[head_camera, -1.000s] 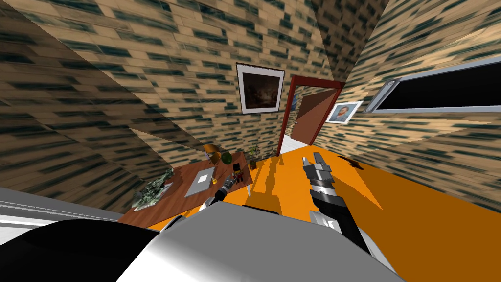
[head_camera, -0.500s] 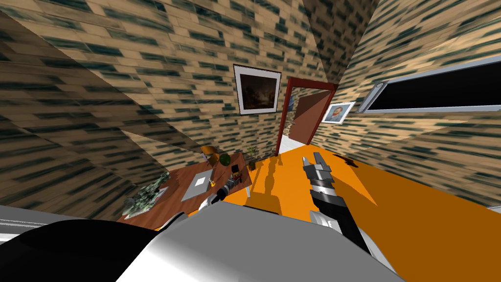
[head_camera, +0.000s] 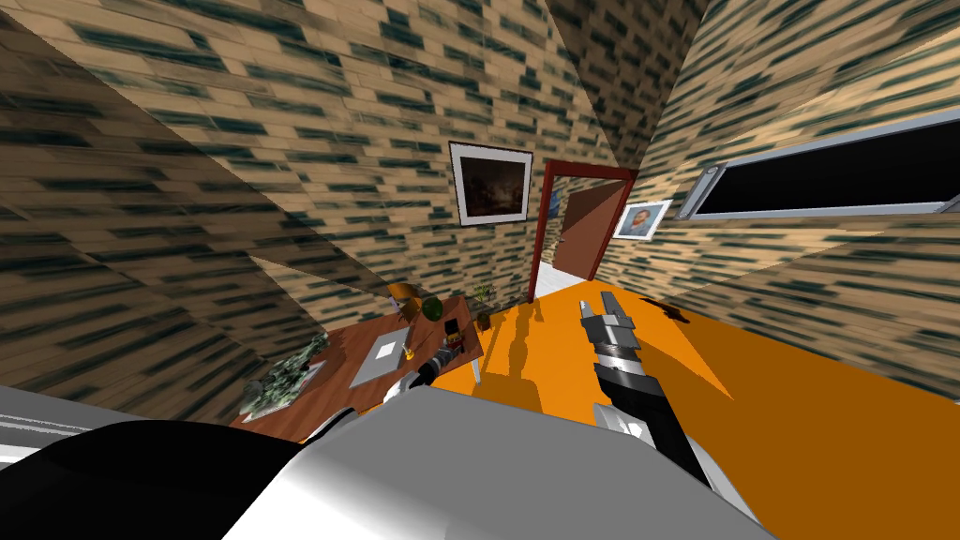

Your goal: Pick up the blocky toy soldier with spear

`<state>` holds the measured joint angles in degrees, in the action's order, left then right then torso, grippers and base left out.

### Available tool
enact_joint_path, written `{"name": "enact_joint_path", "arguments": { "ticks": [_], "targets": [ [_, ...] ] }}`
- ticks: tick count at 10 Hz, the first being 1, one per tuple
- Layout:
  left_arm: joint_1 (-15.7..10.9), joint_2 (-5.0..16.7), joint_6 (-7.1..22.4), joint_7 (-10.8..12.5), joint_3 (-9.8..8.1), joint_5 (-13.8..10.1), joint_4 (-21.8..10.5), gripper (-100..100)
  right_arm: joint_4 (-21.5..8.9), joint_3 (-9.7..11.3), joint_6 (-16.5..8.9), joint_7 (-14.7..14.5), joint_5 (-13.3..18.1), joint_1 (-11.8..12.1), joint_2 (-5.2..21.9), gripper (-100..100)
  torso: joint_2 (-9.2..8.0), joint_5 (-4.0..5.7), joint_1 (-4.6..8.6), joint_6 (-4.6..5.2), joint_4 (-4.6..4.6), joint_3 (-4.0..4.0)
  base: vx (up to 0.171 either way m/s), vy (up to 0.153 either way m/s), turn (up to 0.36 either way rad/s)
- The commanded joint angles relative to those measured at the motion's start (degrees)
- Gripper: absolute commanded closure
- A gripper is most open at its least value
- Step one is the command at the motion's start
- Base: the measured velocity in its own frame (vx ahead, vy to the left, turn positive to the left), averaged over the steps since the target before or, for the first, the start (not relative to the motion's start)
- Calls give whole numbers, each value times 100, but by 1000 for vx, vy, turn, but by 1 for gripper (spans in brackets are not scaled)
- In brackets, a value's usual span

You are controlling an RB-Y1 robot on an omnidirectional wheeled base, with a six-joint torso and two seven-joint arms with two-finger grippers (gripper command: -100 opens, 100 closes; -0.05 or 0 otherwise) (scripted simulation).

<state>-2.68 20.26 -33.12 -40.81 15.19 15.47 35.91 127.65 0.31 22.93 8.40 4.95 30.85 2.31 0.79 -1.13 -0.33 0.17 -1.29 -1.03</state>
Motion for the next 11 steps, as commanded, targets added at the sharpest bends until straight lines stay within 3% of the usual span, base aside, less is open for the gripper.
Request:
{"name": "enact_joint_path", "arguments": {
  "ticks": [1, 2, 3, 7, 8, 9, 10, 11],
  "targets": [
    [-79, -50, -79, 63, -4, -7, -286, -100, 0, 0, 0, 0, 0, 0, 0, 0, 0, 0, 0, 0, 0, 0, -7, -4, 7],
    [-69, -59, -36, 30, -16, -7, -224, -100, 0, 0, 0, 0, 0, 0, 0, 0, 4, -1, -1, 1, -1, -3, 0, 0, 0],
    [-78, -66, -59, 28, -18, -8, -259, 100, 0, 0, 0, 0, 0, 0, 0, 0, 6, -1, -2, 1, -1, -3, -1, 3, 11],
    [-71, -61, -50, 11, -12, 1, -261, 100, 0, 0, 0, 0, 0, 0, 0, 0, 5, 0, -3, -1, 4, 0, 0, -1, -3],
    [-70, -61, -49, 8, -10, 3, -262, 0, 0, 0, 0, 0, 0, 0, 0, 0, 4, 0, -3, -2, 5, 1, 0, 0, 0],
    [-206, 90, -47, -38, -95, -28, -77, 100, 0, 0, 0, 0, 0, 0, 0, 0, 2, 1, -3, -2, 7, 2, -7, -70, 68],
    [-223, 90, -77, -38, -95, -28, -671, 100, 0, 0, 0, 0, 0, 0, -1, 0, 7, 10, 20, 2, 16, 4, 0, -82, 23],
    [-424, 90, -340, -38, -95, -28, -1251, 100, 0, 1, 0, 0, 0, 0, -1, 0, -3, 8, 26, -7, 5, 4, 3, -52, 5]
  ]
}}
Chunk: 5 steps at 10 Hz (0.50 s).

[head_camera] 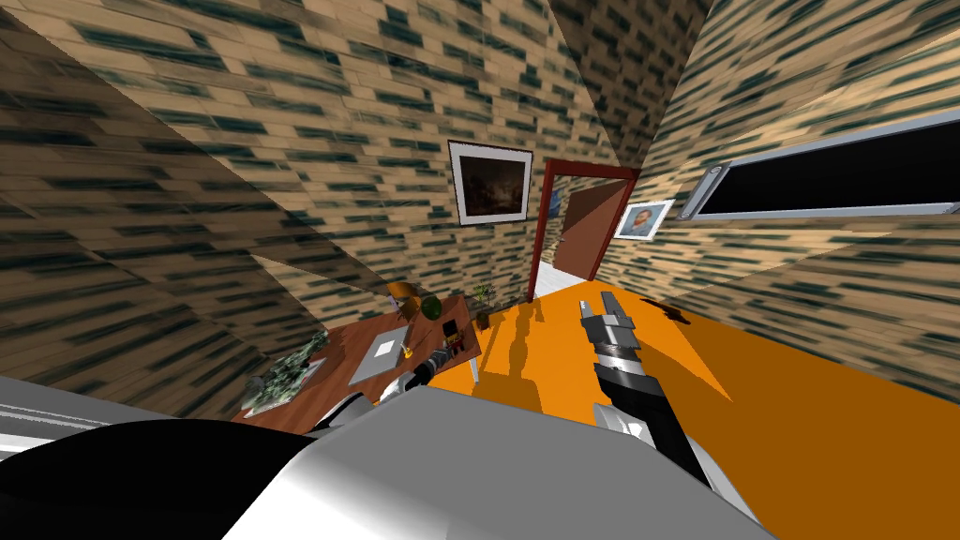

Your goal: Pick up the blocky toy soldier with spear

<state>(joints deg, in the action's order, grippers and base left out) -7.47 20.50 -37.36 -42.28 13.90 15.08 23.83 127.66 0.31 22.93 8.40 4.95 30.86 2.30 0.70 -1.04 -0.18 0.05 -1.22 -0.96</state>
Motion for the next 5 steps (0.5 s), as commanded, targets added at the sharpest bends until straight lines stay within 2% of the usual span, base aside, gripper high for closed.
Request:
{"name": "enact_joint_path", "arguments": {
  "ticks": [1, 2, 3, 5],
  "targets": [
    [273, 66, 286, 109, 34, 11, 286, 100, 0, 0, 0, 0, 0, 0, 0, 0, 0, 0, 0, 0, 0, 0, 12, -15, -7],
    [273, 66, 376, 109, 34, 11, 1058, 100, 0, 0, 0, 0, 0, 0, 0, 0, -7, -11, -15, -7, -13, -3, -9, 5, 37],
    [273, 66, 376, 109, 34, 11, 739, 100, 0, -1, 0, 0, 0, 0, 1, 0, 0, -12, -20, 5, -4, -2, -3, 8, -26],
    [273, 66, 376, 109, 34, 11, 1028, 100, 0, -1, 0, 0, 0, 0, 1, 0, -8, -12, -23, -2, -4, 2, -1, 4, 3]
  ]
}}
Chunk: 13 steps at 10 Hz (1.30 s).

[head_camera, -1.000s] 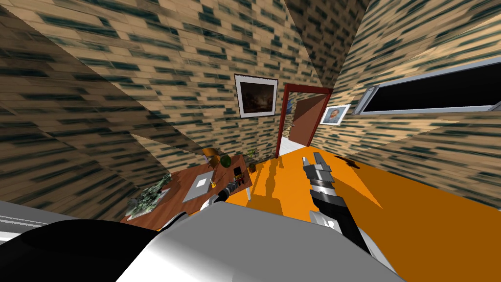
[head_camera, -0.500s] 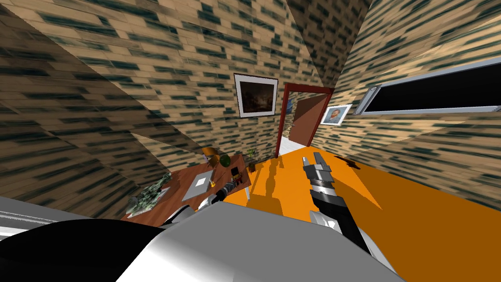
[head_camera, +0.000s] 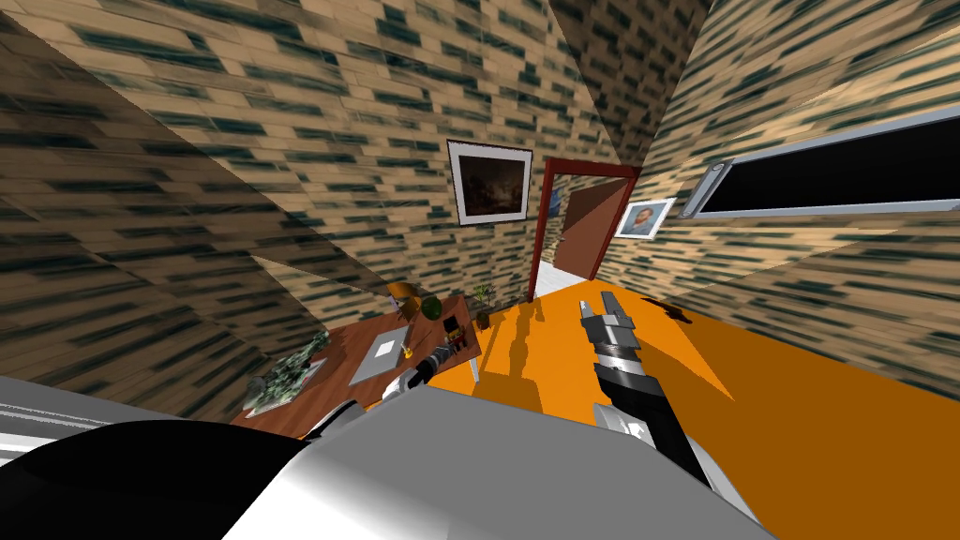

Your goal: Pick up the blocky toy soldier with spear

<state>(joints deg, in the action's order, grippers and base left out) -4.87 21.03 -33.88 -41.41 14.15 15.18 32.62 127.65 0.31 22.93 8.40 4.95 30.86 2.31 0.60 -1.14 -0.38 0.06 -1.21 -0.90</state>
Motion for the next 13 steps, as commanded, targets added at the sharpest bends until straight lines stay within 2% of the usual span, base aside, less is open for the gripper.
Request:
{"name": "enact_joint_path", "arguments": {
  "ticks": [1, 2, 3, 4, 7, 8, 9, 11, 12, 13],
  "targets": [
    [13, 13, 29, 22, 9, 2, 253, 100, 0, 0, 0, 0, 0, 0, 0, 0, 0, 0, 0, 0, 0, 0, 0, 0, 0],
    [13, 13, 29, 22, 9, 2, 253, 100, 0, 0, 0, 0, 0, 0, 0, 0, -2, 2, 3, 1, 5, 3, 0, 0, 0],
    [-238, 204, 163, 284, 65, 14, 188, 100, 0, 0, 0, 0, 0, 0, 0, 0, -7, 2, 3, -1, 5, 6, -96, -18, -117],
    [-238, 204, 163, 284, 65, 14, 188, 100, 0, 1, 0, 0, 0, -2, 0, 0, -35, 5, 8, 3, 14, 23, -122, -24, -68],
    [-552, 497, 423, 689, 155, 34, 257, 100, 0, 1, 0, 0, 0, -2, 0, 0, -61, 14, 17, -4, 26, 42, -107, -34, -59],
    [-552, 497, 423, 689, 155, 34, 257, 100, 0, 1, 0, 0, 0, -2, -1, 0, -65, 14, 24, -1, 29, 45, -91, -36, -31],
    [-657, 595, 509, 824, 185, 41, 281, 100, 0, 1, 0, 0, 0, -1, 0, 0, -65, 17, 27, -3, 31, 47, -86, -33, -54],
    [-657, 595, 509, 824, 185, 41, 281, 100, 0, 0, 0, 0, 0, -1, 0, 0, -63, 23, 25, -5, 35, 48, -42, -8, -10],
    [-866, 791, 682, 1094, 245, 55, 327, 100, 0, 0, 0, 0, 0, 0, 0, 0, -53, 23, 21, -6, 35, 44, -94, -23, -102],
    [-866, 791, 682, 1094, 245, 55, 327, 100, 0, 1, 0, 0, 0, -2, 0, 0, -71, 30, 29, -2, 45, 56, -104, -30, -63]
  ]
}}
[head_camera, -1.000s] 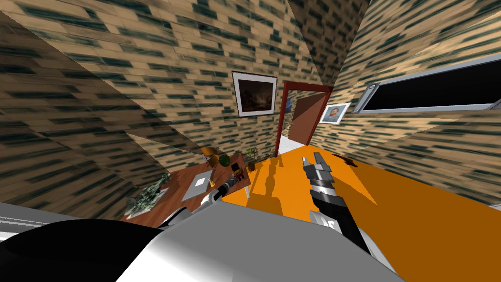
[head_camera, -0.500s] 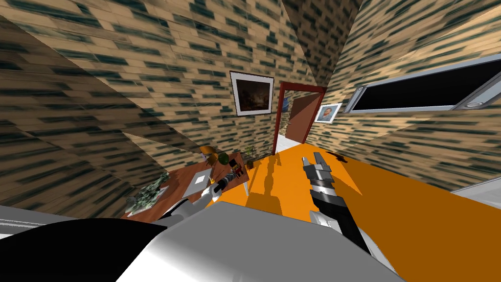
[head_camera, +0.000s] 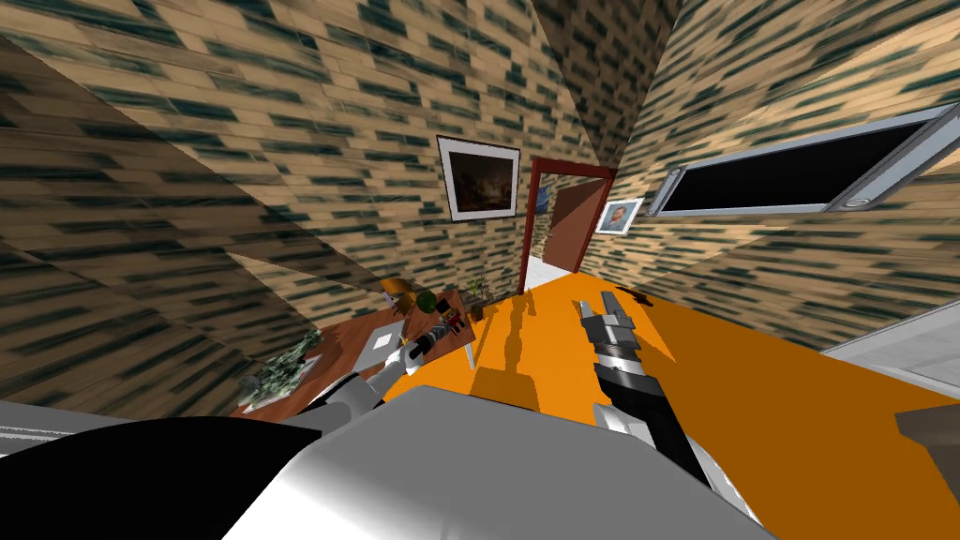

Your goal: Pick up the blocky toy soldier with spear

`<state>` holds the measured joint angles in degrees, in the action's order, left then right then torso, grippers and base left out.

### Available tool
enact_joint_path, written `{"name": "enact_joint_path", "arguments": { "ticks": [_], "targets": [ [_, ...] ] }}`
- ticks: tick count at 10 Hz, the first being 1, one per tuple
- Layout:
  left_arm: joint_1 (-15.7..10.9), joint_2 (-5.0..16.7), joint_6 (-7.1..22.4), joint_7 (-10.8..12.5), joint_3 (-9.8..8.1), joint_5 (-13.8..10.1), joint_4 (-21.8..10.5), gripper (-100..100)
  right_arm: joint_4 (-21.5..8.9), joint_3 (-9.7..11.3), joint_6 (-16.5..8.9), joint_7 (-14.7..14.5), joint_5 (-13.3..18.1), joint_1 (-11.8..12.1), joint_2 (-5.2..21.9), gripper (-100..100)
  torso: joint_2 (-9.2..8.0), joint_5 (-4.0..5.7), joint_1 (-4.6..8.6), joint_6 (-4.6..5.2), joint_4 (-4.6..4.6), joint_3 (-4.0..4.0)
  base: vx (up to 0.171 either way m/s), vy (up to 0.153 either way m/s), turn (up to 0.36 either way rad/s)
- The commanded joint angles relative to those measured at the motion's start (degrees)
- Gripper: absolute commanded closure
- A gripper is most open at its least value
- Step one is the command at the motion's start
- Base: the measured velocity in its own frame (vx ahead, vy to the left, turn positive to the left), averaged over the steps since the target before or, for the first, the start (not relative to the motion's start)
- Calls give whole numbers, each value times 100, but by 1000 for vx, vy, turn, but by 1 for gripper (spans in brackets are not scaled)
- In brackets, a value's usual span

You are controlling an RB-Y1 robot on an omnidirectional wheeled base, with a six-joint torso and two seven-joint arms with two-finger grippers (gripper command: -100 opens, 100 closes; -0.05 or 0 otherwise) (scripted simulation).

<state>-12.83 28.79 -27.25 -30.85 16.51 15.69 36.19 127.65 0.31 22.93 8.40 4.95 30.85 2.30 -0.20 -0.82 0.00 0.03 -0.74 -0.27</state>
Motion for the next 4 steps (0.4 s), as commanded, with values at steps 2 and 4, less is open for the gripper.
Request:
{"name": "enact_joint_path", "arguments": {
  "ticks": [2, 4],
  "targets": [
    [-279, 210, 193, 309, 70, 17, 16, 100, 0, 0, 0, 0, 0, 0, 0, 0, -9, 5, 7, 1, 5, 6, -117, -41, -63],
    [-247, 121, 117, 204, 38, 11, -68, 0, 0, 0, 0, 0, 0, 1, 0, 0, -4, 10, 10, -4, 8, 7, -28, -12, -7]
  ]
}}
